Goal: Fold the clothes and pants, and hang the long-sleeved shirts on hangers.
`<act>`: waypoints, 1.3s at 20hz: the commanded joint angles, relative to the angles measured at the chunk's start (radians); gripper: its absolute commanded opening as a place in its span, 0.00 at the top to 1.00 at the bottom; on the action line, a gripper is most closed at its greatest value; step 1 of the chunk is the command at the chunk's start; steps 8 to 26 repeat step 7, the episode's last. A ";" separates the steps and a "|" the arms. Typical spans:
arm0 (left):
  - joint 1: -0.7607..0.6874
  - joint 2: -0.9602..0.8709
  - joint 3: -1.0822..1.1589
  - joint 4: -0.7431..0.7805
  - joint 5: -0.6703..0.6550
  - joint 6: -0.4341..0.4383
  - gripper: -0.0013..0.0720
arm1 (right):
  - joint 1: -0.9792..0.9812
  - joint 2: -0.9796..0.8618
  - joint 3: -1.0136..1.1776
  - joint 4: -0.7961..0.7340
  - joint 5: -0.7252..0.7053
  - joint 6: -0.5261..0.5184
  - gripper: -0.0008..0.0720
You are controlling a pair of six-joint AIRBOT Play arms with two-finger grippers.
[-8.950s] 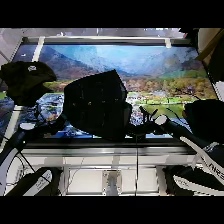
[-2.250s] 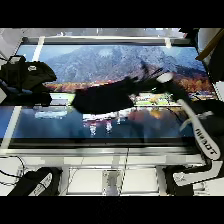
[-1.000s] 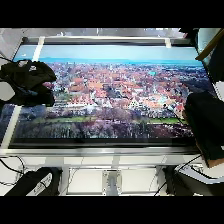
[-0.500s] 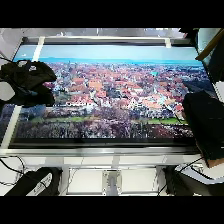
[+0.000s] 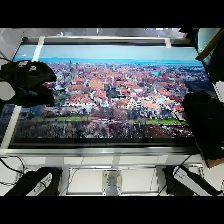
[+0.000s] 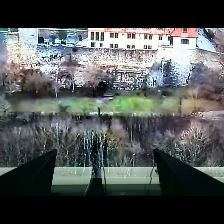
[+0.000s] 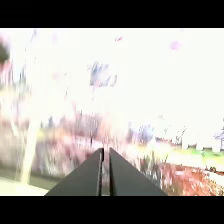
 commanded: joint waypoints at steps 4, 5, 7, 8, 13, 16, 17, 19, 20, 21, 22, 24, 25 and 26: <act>0.000 0.000 0.000 0.001 0.000 0.000 0.03 | 0.317 0.005 -0.060 -0.274 0.030 -0.019 0.92; 0.000 0.000 0.000 0.001 0.000 0.000 0.03 | 0.322 0.005 -0.060 -0.275 0.042 -0.019 0.92; 0.000 0.000 0.000 0.001 0.000 0.000 0.03 | 0.322 0.005 -0.060 -0.274 0.063 -0.018 0.92; 0.000 0.000 0.000 0.001 0.000 0.000 0.03 | 0.322 0.005 -0.060 -0.274 0.063 -0.018 0.92; 0.000 0.000 0.000 0.001 0.000 0.000 0.03 | 0.322 0.005 -0.060 -0.274 0.063 -0.018 0.92; 0.000 0.000 0.000 0.001 0.000 0.000 0.03 | 0.322 0.005 -0.060 -0.274 0.063 -0.018 0.92; 0.000 0.000 0.000 0.001 0.000 0.000 0.03 | 0.322 0.005 -0.060 -0.274 0.063 -0.018 0.92; 0.000 0.000 0.000 0.001 0.000 0.000 0.03 | 0.322 0.005 -0.060 -0.274 0.063 -0.018 0.92; 0.000 0.000 0.000 0.001 0.000 0.000 0.03 | 0.322 0.005 -0.060 -0.274 0.063 -0.018 0.92; 0.000 0.000 0.000 0.001 0.000 0.000 0.03 | 0.322 0.005 -0.060 -0.274 0.063 -0.018 0.92; 0.000 0.000 0.000 0.001 0.000 0.000 0.03 | 0.322 0.005 -0.060 -0.274 0.063 -0.018 0.92; 0.000 0.000 0.000 0.001 0.000 0.000 0.03 | 0.322 0.005 -0.060 -0.274 0.063 -0.018 0.92; 0.000 0.000 0.000 0.001 0.000 0.000 0.03 | 0.322 0.005 -0.060 -0.274 0.063 -0.018 0.92; 0.000 0.000 0.000 0.001 0.000 0.000 0.03 | 0.322 0.005 -0.060 -0.274 0.063 -0.018 0.92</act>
